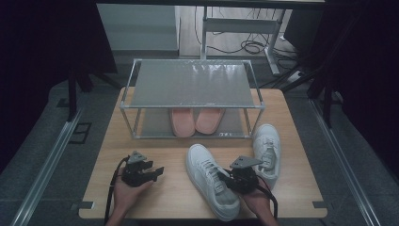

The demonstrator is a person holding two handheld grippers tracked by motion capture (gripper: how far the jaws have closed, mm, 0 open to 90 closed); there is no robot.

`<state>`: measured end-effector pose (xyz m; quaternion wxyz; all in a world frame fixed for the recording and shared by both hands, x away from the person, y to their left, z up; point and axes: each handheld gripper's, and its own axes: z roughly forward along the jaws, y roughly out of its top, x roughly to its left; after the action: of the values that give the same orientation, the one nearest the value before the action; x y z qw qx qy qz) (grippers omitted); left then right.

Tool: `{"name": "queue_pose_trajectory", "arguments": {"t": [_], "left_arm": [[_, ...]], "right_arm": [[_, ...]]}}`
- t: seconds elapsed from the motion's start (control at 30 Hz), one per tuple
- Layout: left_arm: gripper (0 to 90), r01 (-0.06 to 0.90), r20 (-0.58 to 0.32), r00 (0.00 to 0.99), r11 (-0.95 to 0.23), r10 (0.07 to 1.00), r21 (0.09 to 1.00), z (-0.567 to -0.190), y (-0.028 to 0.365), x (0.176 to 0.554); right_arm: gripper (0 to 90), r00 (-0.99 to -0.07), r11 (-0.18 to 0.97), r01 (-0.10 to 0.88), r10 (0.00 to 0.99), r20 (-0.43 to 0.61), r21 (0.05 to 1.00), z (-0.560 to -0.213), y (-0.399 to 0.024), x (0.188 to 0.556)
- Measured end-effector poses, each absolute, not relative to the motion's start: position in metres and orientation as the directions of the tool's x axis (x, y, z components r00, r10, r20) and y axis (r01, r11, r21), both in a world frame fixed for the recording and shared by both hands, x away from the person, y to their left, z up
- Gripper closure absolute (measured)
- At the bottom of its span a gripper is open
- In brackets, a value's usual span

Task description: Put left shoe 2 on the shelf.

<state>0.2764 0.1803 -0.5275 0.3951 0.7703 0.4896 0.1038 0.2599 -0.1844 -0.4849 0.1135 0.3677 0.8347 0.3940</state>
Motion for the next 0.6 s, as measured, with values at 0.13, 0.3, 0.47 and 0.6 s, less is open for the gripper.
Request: {"name": "queue_pose_trajectory", "arguments": {"t": [0.13, 0.3, 0.47, 0.6], "left_arm": [[42.9, 0.673, -0.227, 0.498, -0.207, 0.837, 0.710, -0.5275, 0.1805, 0.2764], [42.9, 0.673, -0.228, 0.498, -0.207, 0.837, 0.710, -0.5275, 0.1807, 0.2765], [42.9, 0.673, -0.228, 0.497, -0.206, 0.837, 0.711, -0.5274, 0.1811, 0.2765], [42.9, 0.673, -0.229, 0.497, -0.205, 0.837, 0.711, -0.5272, 0.1816, 0.2766]], "right_arm": [[79.2, -0.694, 0.393, 0.526, 0.711, 0.114, 0.754, -0.4864, -0.1854, 0.2587], [79.8, -0.688, 0.373, 0.528, 0.715, 0.127, 0.763, -0.4877, -0.1864, 0.2584], [80.2, -0.685, 0.350, 0.533, 0.713, 0.150, 0.770, -0.4888, -0.1883, 0.2590], [80.6, -0.683, 0.331, 0.541, 0.710, 0.173, 0.773, -0.4891, -0.1895, 0.2592]]}}
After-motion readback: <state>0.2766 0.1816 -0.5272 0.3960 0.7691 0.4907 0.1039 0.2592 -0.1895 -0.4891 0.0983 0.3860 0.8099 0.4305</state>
